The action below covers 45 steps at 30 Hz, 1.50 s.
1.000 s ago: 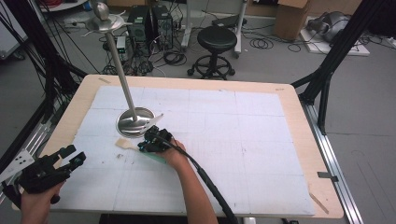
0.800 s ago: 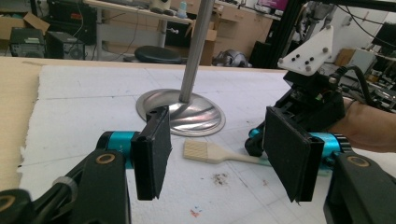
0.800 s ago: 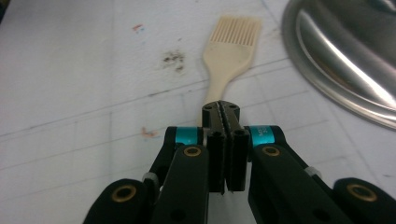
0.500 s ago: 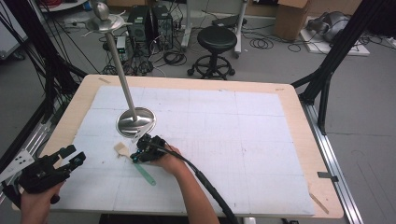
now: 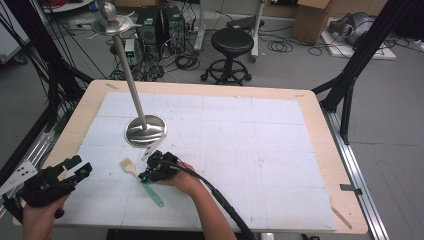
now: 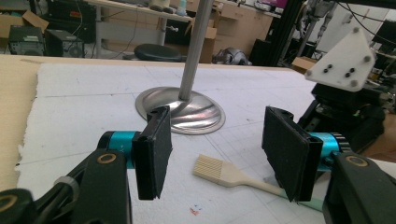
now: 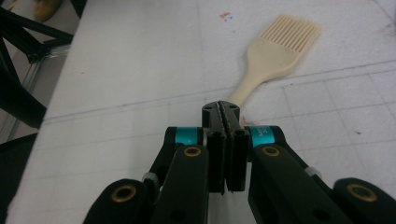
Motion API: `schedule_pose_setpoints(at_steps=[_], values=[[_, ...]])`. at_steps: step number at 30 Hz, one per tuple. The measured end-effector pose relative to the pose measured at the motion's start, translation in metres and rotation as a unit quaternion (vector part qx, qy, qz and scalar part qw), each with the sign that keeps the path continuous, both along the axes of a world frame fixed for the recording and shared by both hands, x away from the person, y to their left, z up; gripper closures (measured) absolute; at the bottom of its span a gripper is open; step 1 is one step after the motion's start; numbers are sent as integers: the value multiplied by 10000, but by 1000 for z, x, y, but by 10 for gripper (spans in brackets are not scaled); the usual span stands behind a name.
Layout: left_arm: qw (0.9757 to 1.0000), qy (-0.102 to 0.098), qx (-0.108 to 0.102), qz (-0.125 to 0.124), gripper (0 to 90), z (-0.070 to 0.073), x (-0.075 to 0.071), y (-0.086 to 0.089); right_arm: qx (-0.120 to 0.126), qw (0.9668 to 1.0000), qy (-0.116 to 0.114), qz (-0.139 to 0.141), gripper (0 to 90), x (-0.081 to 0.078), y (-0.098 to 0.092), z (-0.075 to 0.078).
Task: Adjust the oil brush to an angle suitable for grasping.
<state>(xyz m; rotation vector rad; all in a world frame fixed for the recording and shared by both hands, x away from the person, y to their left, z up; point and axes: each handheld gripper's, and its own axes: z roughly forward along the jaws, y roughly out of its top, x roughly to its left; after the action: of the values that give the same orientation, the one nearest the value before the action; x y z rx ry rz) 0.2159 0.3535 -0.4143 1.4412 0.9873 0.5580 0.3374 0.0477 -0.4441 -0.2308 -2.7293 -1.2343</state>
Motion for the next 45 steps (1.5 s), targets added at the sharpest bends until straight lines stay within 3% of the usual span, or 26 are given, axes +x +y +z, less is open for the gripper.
schedule_pose_setpoints(at_steps=[4,5,6,13,15,17,19,26,28,29,30,32,37,39,41,42,45], values=[[10000,-6,7,-14,429,0,0,-1,218,9996,-84,-170,892,-10,-11,10],[10000,-5,14,-19,429,0,1,-1,199,9997,-128,-79,893,-20,-13,13],[10000,-2,6,-26,429,0,1,-2,199,9997,-128,-79,892,-20,-13,13],[10000,-5,43,-62,429,0,1,-4,-94,9996,-153,223,892,-55,-14,4],[10000,-4,55,-58,429,0,1,-4,-160,9994,-128,273,892,-59,-14,4],[10000,3,48,-50,430,0,1,-4,-347,9986,-256,309,893,-65,-16,4],[10000,-10,63,-60,429,0,1,-5,-469,9982,-311,230,893,-68,-22,5],[10000,-1,71,-70,432,0,1,-5,-386,9984,-360,-205,894,-66,-53,11],[9999,-4,73,-72,432,0,1,-6,-795,9940,-613,-442,894,-65,-59,11],[9999,-4,77,-77,432,0,1,-6,-796,9941,-540,-508,894,-64,-61,10],[9999,1,82,-83,432,0,1,-7,-557,9957,-459,-581,894,-65,-65,11],[9999,9,84,-83,433,0,2,-7,-346,9961,-514,-630,894,-68,-66,13],[9999,7,100,-100,434,0,2,-8,147,9981,-310,-519,894,-80,-55,14],[9999,12,86,-97,434,-1,2,-8,105,9986,-323,-396,894,-85,-47,10],[9999,11,80,-94,434,-1,2,-7,-133,9982,-464,-344,894,-89,-42,5],[9999,9,81,-89,434,0,1,-7,-271,9976,-511,-376,894,-90,-41,2],[9999,5,87,-81,434,0,1,-7,-293,9961,-633,-547,894,-89,-47,1]])
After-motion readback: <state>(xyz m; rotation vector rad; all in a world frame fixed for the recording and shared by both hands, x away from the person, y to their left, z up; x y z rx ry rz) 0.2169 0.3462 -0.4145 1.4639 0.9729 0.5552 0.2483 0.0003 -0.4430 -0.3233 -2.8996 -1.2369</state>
